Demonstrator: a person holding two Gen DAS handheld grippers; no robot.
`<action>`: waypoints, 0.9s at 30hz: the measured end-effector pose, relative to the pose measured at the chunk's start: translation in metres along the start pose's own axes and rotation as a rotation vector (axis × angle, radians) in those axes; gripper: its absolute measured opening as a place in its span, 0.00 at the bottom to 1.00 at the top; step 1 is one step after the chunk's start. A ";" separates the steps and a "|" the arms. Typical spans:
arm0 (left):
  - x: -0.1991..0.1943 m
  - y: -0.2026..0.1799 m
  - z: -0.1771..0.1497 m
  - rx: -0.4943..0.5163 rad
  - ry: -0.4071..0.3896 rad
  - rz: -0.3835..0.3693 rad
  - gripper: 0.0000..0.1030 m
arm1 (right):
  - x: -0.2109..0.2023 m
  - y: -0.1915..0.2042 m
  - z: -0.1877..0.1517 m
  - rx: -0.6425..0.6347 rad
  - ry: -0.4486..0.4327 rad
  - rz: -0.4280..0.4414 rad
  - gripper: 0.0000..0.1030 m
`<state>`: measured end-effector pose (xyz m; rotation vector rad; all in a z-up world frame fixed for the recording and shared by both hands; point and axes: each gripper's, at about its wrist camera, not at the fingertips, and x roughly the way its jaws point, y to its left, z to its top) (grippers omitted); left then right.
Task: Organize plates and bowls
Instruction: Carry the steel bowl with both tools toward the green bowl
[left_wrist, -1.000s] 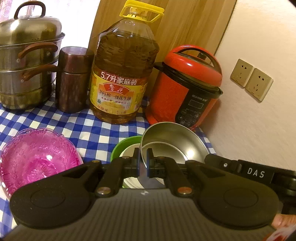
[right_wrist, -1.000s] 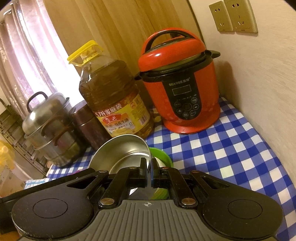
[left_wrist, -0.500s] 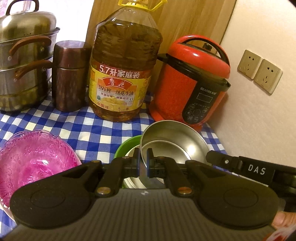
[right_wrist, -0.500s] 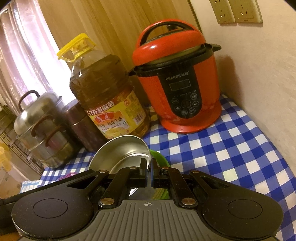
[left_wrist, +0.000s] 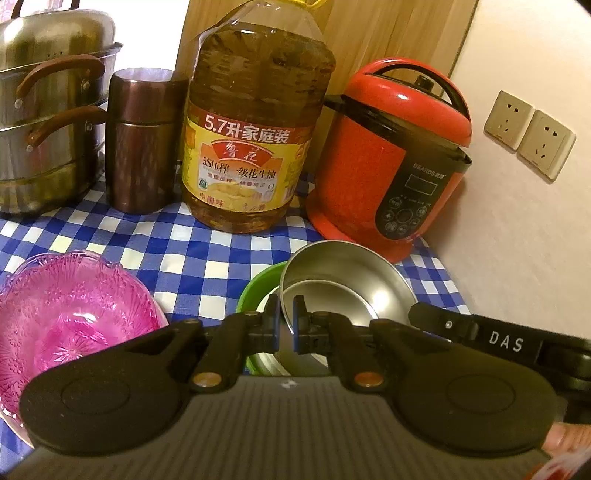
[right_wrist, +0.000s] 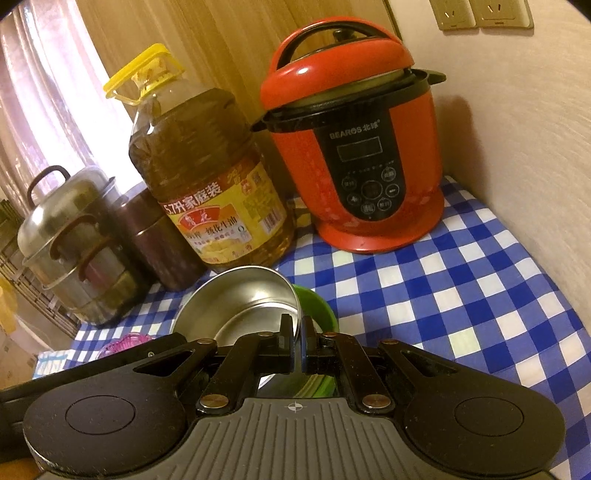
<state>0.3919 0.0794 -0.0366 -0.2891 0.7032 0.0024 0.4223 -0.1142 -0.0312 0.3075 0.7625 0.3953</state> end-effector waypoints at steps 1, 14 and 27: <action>0.001 0.001 0.000 -0.003 0.002 0.000 0.05 | 0.001 0.000 0.000 -0.001 0.002 -0.001 0.03; 0.007 0.007 -0.001 -0.020 0.027 -0.001 0.05 | 0.011 0.000 0.000 -0.007 0.027 -0.011 0.03; 0.013 0.008 -0.004 -0.033 0.043 0.002 0.05 | 0.017 -0.006 -0.002 -0.008 0.053 -0.014 0.04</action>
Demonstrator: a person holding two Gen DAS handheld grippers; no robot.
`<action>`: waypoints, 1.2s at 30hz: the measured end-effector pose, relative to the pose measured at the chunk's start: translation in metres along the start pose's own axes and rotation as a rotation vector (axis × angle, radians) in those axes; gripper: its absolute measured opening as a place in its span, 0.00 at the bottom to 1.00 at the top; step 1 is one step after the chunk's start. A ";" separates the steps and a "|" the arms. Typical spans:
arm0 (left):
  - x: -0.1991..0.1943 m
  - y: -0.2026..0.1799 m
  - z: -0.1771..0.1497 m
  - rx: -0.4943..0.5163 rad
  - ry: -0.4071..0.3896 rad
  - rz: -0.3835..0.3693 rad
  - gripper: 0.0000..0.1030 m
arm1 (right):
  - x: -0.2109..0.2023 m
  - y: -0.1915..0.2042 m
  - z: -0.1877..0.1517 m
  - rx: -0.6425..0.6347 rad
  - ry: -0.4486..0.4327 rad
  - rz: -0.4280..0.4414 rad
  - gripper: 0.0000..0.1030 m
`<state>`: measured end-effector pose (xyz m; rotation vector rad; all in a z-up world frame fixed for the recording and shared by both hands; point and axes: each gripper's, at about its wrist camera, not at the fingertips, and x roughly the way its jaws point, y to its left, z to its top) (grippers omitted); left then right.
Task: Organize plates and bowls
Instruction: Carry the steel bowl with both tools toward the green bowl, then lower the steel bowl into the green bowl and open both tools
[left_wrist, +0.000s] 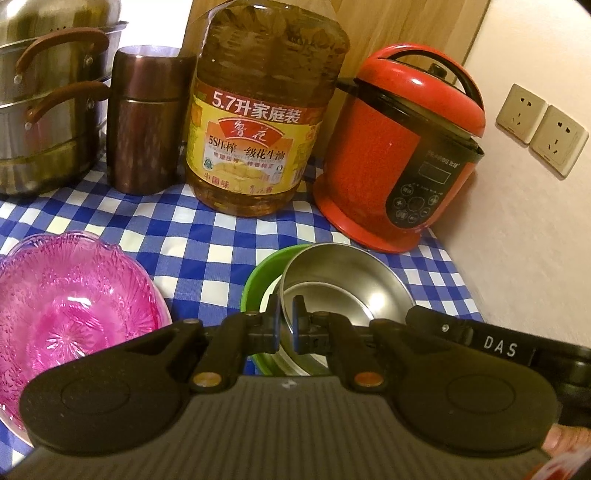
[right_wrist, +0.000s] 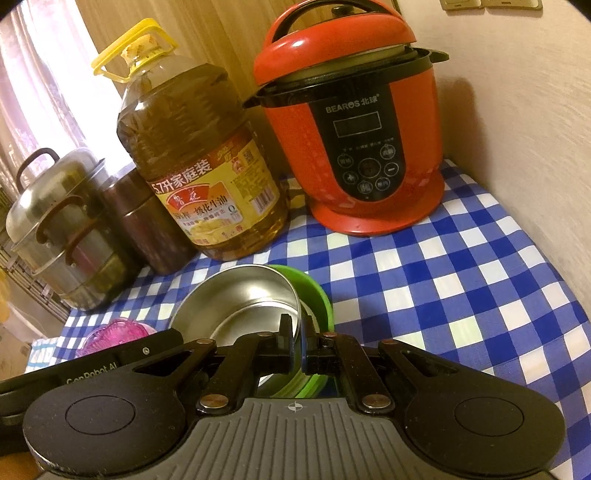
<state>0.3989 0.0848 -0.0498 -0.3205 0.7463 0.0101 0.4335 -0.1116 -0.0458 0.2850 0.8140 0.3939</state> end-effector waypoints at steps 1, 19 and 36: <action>0.000 0.001 0.000 -0.004 -0.002 0.000 0.05 | 0.000 0.000 0.000 -0.001 -0.001 -0.001 0.04; -0.009 0.001 0.002 -0.012 -0.073 0.007 0.17 | 0.005 -0.014 0.000 0.017 0.003 -0.034 0.19; -0.004 0.006 -0.001 -0.022 -0.066 0.019 0.23 | 0.011 -0.026 -0.005 0.081 0.007 -0.033 0.47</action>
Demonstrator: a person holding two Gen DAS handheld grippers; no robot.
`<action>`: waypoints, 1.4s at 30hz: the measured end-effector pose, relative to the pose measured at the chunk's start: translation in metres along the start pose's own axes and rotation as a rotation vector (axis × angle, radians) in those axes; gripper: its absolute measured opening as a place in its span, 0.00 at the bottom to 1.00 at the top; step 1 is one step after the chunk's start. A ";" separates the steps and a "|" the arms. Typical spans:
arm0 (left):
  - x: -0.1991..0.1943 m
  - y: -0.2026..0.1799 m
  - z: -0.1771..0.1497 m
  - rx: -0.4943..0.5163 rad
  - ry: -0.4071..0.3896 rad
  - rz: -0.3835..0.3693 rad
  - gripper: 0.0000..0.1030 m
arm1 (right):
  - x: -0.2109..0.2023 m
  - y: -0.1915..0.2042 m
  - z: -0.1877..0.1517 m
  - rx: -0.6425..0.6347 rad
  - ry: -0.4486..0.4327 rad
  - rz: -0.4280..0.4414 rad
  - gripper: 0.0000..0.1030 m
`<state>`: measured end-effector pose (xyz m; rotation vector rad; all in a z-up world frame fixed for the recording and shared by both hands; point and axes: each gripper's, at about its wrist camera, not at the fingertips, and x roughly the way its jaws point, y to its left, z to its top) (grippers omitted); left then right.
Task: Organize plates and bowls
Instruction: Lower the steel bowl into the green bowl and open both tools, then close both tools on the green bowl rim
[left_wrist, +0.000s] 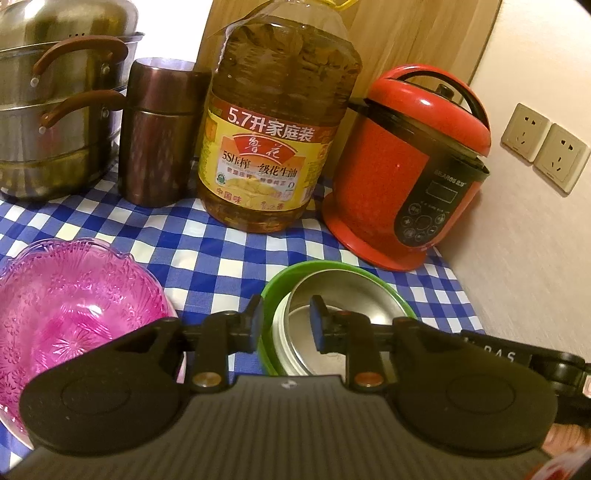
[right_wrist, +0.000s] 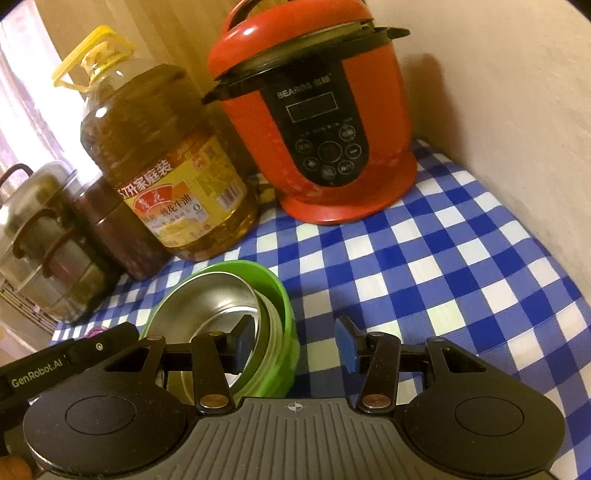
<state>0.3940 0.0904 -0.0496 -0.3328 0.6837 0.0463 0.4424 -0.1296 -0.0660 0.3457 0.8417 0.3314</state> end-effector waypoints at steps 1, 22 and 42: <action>0.001 0.000 0.000 -0.001 0.001 0.000 0.23 | 0.000 -0.001 0.000 0.004 0.001 0.001 0.47; 0.004 0.005 -0.007 -0.028 0.030 0.012 0.25 | -0.001 -0.001 -0.001 0.018 0.007 0.031 0.47; 0.026 0.006 -0.012 -0.064 0.089 -0.002 0.26 | 0.010 -0.002 -0.008 0.033 0.048 0.065 0.48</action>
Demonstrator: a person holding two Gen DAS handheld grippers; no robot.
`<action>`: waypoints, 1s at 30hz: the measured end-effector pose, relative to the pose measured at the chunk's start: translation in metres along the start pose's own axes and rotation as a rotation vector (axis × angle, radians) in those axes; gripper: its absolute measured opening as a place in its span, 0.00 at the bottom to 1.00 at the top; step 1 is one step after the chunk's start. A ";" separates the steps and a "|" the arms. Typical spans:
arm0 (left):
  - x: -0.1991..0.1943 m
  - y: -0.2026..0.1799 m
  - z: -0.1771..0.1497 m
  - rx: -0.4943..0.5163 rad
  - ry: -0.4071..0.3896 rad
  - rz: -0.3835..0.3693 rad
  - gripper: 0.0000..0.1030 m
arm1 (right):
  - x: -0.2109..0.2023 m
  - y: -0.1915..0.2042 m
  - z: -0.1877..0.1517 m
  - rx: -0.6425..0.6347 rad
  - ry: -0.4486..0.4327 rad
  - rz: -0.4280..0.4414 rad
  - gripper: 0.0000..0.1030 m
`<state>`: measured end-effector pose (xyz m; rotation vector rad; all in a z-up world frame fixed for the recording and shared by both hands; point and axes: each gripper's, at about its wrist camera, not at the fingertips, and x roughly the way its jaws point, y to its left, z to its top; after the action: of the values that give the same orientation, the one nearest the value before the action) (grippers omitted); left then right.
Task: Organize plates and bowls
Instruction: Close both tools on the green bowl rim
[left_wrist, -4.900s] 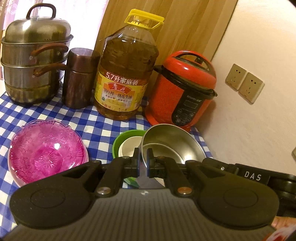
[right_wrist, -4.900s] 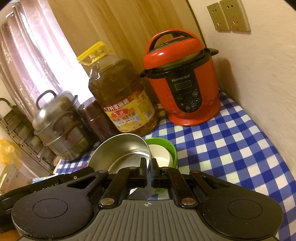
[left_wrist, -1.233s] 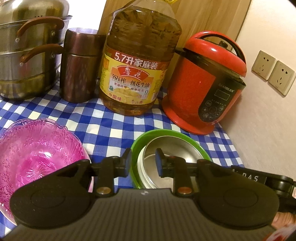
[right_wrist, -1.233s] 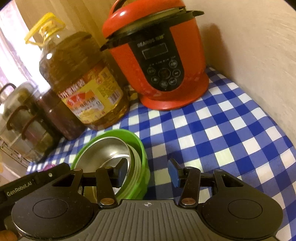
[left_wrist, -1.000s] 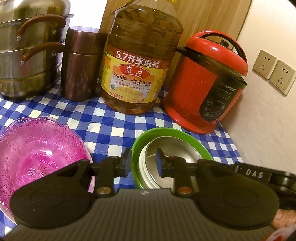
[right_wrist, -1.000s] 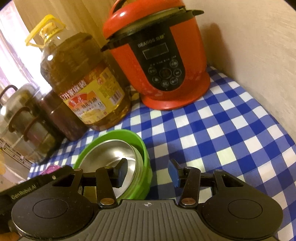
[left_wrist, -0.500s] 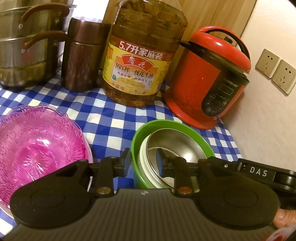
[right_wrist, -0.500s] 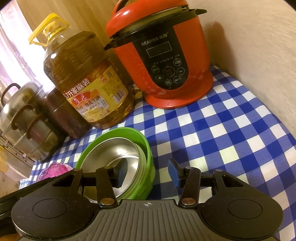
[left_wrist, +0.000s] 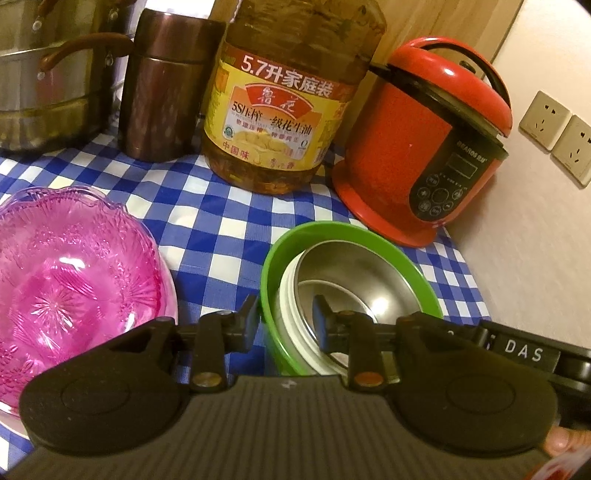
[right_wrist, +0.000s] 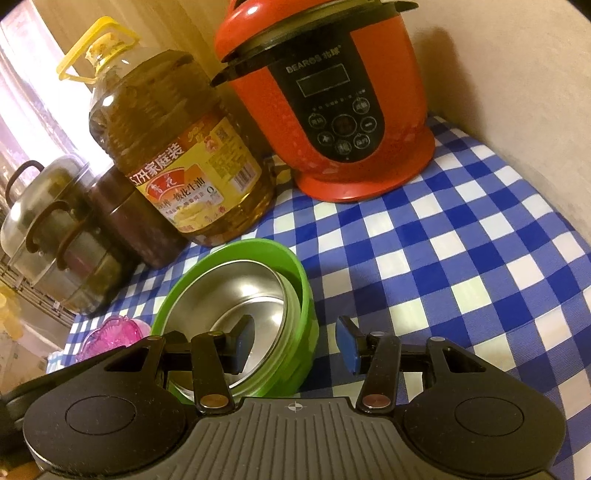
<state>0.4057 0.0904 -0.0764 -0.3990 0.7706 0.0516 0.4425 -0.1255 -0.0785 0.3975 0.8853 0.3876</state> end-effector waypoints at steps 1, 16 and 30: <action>0.001 0.000 0.000 0.003 0.001 0.001 0.26 | 0.001 -0.001 0.000 0.006 0.002 0.001 0.47; 0.014 0.002 0.001 -0.004 0.034 -0.002 0.28 | 0.015 -0.007 -0.003 0.054 0.019 0.041 0.47; 0.004 -0.007 -0.009 0.006 0.071 -0.012 0.30 | 0.005 -0.014 -0.004 0.090 0.044 -0.005 0.29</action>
<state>0.4040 0.0803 -0.0826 -0.4009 0.8384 0.0240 0.4441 -0.1343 -0.0905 0.4716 0.9485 0.3539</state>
